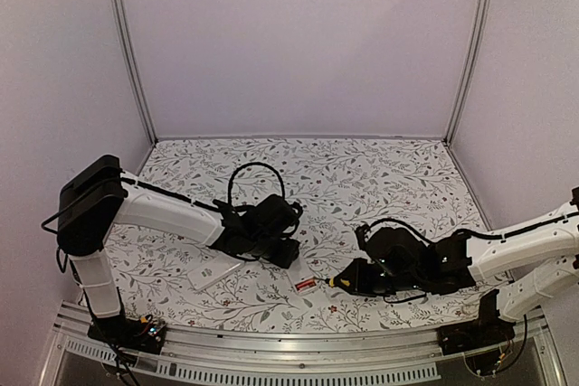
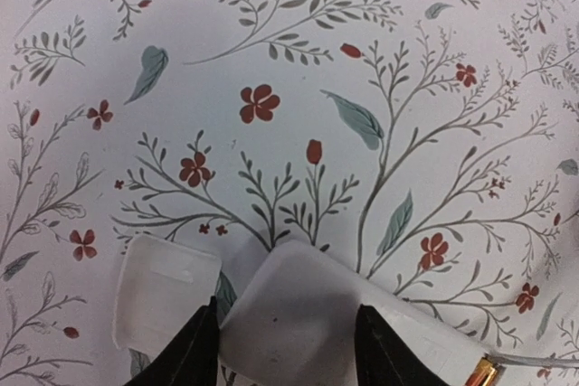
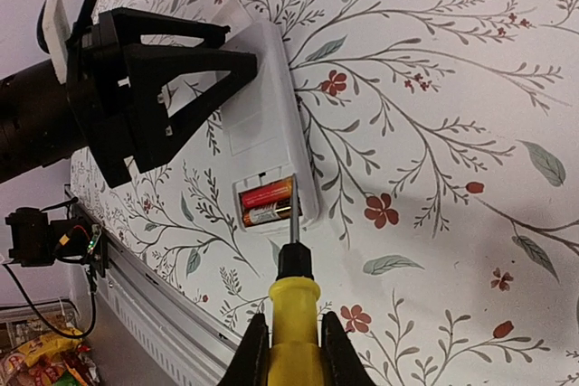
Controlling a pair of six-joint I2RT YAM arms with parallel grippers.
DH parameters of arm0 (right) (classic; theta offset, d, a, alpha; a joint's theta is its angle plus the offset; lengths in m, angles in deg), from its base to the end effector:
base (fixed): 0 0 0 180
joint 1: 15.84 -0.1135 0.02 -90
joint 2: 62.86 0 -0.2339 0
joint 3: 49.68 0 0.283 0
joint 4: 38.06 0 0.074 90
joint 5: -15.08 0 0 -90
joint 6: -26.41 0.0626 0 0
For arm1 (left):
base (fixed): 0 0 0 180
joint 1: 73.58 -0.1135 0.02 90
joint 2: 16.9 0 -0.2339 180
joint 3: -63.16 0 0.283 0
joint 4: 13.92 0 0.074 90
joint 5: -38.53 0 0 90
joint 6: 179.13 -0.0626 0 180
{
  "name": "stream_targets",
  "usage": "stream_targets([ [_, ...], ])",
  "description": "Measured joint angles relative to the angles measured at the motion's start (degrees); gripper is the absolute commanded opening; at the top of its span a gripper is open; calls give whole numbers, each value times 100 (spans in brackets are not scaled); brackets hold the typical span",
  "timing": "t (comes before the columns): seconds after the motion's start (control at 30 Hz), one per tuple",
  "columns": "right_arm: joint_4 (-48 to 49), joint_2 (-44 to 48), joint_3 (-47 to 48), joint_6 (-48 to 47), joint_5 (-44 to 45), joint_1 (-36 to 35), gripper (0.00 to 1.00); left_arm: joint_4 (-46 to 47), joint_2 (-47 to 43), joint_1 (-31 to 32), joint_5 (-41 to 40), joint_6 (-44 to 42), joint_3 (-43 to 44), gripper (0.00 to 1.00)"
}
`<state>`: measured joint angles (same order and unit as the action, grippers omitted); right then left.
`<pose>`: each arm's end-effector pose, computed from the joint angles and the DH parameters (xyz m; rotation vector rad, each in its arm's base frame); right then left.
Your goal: Unload the batteries from the remote control
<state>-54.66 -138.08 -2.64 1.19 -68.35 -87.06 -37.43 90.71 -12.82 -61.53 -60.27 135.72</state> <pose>0.1054 0.2878 0.1101 -0.0835 2.5856 0.9430 0.2016 -0.3377 0.0582 0.6549 2.5268 -0.3547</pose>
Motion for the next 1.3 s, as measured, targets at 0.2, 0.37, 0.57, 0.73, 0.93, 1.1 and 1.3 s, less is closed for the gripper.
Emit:
stream_targets([
  [0.2,275,223,-39,-7,-221,2,0,4,4,50,-39,15,2,49],
  [0.37,885,319,-26,-85,-625,-46,0,-11,15,55,-46,35,17,50],
  [0.57,1038,315,-26,-140,-807,-68,0,-11,15,59,-57,46,17,49],
  [0.73,619,319,72,-162,-623,-72,0,-15,15,61,-57,57,24,49],
  [0.93,-431,282,507,-214,-210,-79,0,-35,20,63,-55,57,35,49],
  [1.1,-719,109,608,-289,-140,-81,0,-52,28,63,-57,55,50,49],
  [1.3,-876,-79,608,-289,-140,-116,0,-79,35,63,-55,55,70,50],
])
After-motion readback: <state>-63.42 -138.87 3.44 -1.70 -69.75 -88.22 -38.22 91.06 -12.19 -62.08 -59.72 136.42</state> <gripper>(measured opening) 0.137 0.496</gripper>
